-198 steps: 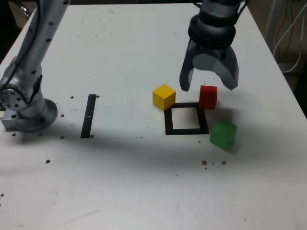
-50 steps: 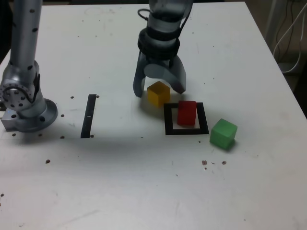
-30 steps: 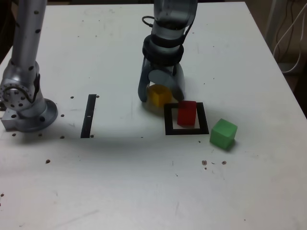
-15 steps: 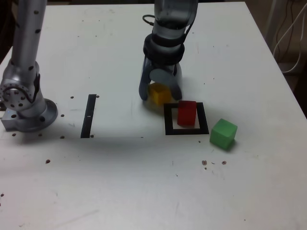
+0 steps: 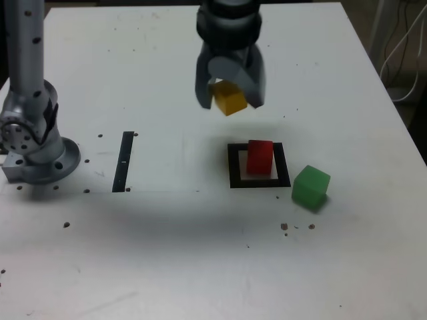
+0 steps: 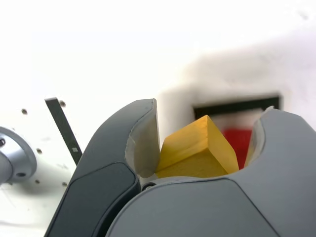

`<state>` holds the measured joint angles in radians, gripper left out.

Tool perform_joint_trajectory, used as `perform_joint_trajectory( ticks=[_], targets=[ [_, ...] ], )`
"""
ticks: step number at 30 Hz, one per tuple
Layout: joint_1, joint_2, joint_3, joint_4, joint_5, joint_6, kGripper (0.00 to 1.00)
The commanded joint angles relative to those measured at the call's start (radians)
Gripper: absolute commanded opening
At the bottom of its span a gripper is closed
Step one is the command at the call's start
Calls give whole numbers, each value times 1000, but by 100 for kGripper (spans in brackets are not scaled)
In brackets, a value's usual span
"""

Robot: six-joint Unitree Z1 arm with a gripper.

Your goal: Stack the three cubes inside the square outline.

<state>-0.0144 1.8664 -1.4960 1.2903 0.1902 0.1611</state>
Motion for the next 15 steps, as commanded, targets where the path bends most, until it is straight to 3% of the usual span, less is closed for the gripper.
perform_joint_trajectory(
  ticks=[1, 7, 15],
  targets=[
    [-44, 27, -63, 43, -2, -18, 20],
    [-106, 75, -144, 78, -33, -42, 20],
    [-113, 144, -170, 84, -52, 23, 20]
  ],
)
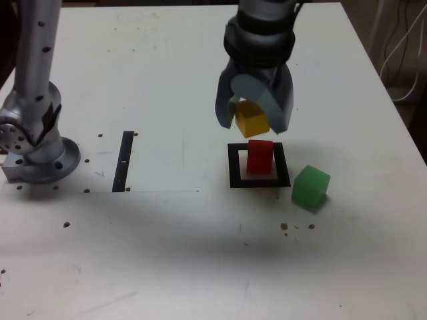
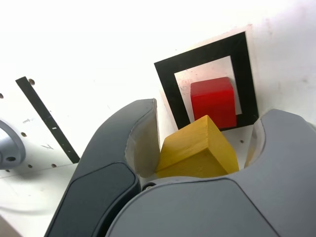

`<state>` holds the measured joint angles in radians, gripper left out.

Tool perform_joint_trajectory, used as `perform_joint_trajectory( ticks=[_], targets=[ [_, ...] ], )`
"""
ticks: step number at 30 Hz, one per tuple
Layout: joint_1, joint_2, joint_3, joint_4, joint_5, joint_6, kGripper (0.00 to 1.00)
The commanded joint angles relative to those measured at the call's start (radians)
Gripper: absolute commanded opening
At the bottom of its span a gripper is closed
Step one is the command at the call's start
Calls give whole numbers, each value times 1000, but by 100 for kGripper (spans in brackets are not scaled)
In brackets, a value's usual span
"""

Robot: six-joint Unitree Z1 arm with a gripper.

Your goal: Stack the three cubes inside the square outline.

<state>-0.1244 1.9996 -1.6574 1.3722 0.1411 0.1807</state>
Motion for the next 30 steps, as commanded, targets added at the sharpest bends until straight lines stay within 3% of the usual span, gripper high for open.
perform_joint_trajectory(
  ticks=[1, 14, 30],
  targets=[
    [-3, 19, -11, 2, -4, 5, 20],
    [-3, 79, -19, -30, -8, 10, 22],
    [-3, 96, -13, -36, -12, 17, 35]
  ],
)
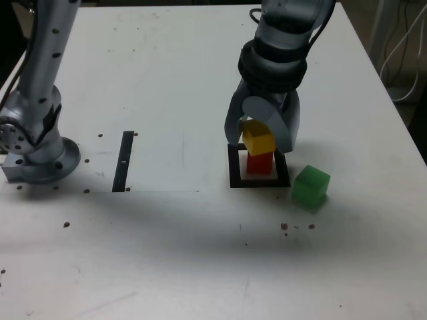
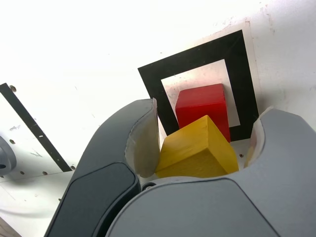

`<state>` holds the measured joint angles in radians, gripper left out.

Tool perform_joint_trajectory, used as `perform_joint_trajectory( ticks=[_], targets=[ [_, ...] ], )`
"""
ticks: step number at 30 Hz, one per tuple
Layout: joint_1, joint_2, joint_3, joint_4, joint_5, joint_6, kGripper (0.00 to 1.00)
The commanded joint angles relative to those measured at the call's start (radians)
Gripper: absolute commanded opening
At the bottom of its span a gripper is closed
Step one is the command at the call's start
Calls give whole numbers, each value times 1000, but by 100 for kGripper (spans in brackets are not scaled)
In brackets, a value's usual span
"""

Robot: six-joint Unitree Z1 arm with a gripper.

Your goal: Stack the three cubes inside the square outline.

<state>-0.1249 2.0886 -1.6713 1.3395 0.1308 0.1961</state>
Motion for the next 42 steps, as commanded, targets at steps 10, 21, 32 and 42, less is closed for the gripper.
perform_joint_trajectory(
  ticks=[10, 21, 32, 42],
  targets=[
    [15, 9, 32, -24, -5, 3, 54],
    [19, -7, 48, -39, -7, 8, 87],
    [26, -17, 46, -39, -2, 8, 99],
    [-42, -132, -37, 79, 53, -68, 99]
  ],
)
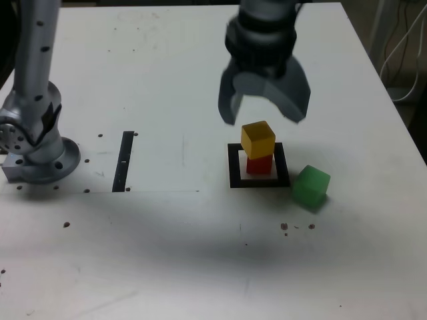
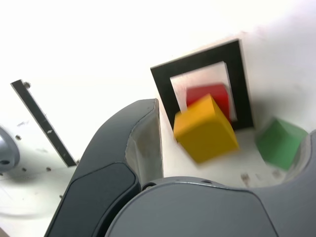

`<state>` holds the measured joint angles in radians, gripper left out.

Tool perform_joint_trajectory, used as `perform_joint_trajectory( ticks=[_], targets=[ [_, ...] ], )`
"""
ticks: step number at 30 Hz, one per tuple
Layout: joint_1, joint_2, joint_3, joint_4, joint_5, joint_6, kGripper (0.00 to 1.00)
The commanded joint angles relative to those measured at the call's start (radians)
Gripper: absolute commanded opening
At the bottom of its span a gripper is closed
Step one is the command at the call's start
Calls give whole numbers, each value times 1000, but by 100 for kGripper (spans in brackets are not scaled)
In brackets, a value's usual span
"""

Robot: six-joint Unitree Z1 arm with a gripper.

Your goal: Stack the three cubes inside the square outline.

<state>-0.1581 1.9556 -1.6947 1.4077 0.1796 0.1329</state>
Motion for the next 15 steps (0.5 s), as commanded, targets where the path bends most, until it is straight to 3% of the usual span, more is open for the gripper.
perform_joint_trajectory(
  ticks=[1, 8, 15],
  targets=[
    [-22, 0, -38, 33, 11, -10, 99],
    [-103, 52, -212, 135, 26, -20, 99],
    [-147, 151, -340, 164, 9, -17, 98]
  ],
)
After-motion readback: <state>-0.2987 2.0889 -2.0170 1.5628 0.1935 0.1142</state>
